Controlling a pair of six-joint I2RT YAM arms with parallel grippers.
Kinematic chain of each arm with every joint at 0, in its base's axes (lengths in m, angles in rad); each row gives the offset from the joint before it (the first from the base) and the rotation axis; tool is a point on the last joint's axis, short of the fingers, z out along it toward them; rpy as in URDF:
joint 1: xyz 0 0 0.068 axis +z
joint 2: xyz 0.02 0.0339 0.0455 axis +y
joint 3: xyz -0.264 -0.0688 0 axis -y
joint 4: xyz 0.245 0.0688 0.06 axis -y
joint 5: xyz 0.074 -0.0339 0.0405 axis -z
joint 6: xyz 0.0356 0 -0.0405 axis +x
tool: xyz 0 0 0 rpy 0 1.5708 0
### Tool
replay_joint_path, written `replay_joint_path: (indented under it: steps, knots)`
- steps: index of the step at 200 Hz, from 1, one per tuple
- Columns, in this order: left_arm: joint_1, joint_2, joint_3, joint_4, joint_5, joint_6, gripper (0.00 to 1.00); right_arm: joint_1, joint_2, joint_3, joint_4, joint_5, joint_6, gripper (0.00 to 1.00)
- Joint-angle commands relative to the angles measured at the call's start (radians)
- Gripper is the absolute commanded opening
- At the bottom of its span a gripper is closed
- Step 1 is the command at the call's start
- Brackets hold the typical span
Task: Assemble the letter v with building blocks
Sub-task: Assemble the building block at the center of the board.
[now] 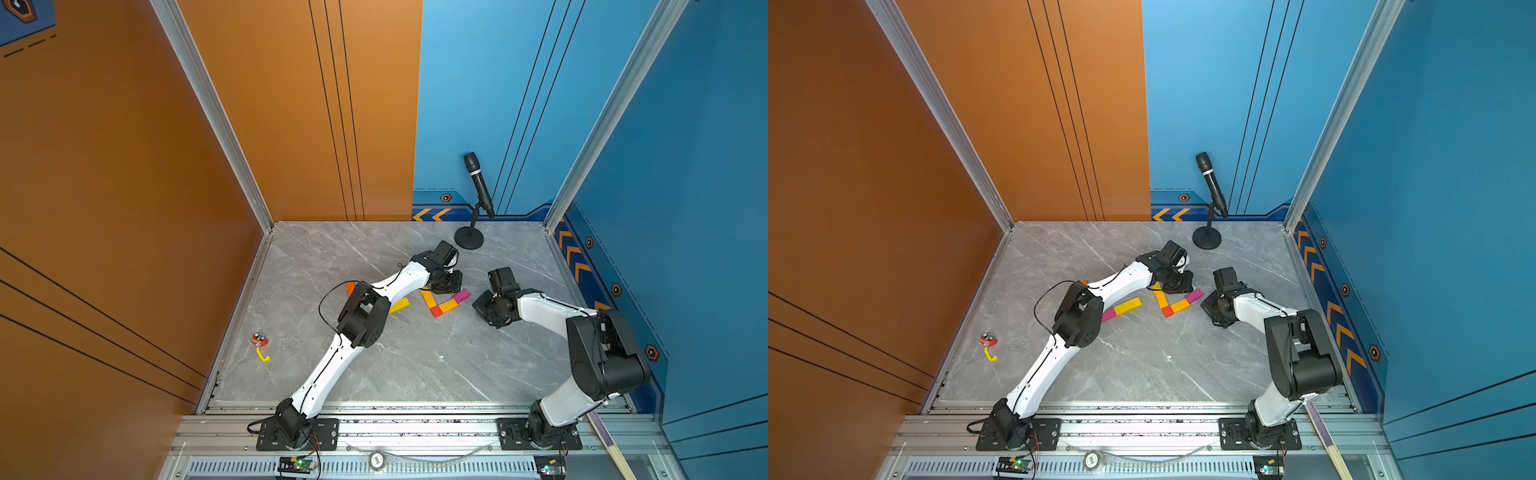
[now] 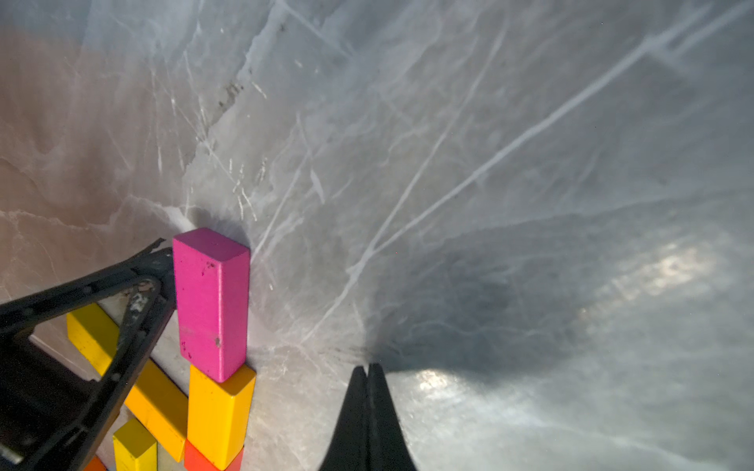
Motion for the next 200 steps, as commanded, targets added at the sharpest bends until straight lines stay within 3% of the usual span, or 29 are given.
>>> replay_joint_path:
  steps: [1, 200]
  knots:
    - [-0.009, -0.015, -0.045, -0.052, 0.0, -0.006, 0.0, -0.003, -0.005, -0.01, 0.011, -0.01, 0.012, 0.0]
    - [-0.017, 0.003, -0.032, -0.052, 0.015, -0.001, 0.0, 0.002, 0.007, -0.009, 0.012, -0.01, 0.013, 0.0]
